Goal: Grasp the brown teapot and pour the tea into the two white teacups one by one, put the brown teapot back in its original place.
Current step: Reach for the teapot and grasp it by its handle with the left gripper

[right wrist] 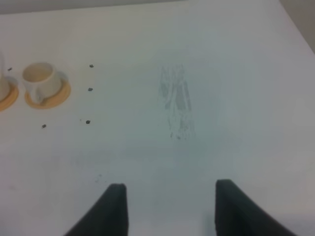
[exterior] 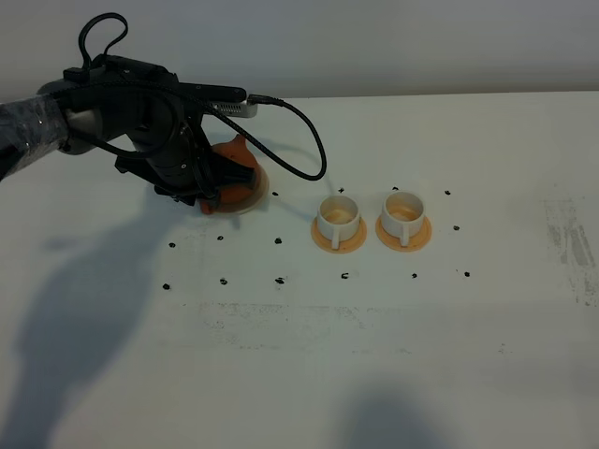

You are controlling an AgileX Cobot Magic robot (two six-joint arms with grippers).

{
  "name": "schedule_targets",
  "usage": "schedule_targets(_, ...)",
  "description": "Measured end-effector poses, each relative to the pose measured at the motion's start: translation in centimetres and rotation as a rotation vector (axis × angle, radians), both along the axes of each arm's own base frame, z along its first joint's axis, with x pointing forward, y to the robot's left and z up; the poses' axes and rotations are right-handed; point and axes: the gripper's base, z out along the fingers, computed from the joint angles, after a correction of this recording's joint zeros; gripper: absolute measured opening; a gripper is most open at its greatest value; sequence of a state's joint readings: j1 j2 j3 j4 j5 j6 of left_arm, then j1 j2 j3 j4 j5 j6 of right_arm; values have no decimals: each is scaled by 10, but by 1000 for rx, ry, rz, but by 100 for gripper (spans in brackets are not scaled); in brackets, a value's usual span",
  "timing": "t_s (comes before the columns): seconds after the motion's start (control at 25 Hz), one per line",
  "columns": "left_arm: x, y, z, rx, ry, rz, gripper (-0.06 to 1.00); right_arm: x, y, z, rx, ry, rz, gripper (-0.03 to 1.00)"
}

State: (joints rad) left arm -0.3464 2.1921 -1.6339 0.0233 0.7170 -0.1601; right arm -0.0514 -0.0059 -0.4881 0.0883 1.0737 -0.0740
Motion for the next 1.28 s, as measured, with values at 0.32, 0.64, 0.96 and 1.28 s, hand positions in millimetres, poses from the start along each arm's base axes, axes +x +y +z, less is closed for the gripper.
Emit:
schedule_targets(0.32,3,4,0,-6,-16,11,31,0,0,0,0,0,0,43)
schedule_targets(0.64,4,4,1,-6,-25,-1,30,0,0,0,0,0,0,43)
schedule_targets(0.96,4,4,0,-2,-25,-12,30,0,0,0,0,0,0,43)
schedule_targets(1.28,4,4,0,7,-27,-48,30,0,0,0,0,0,0,43)
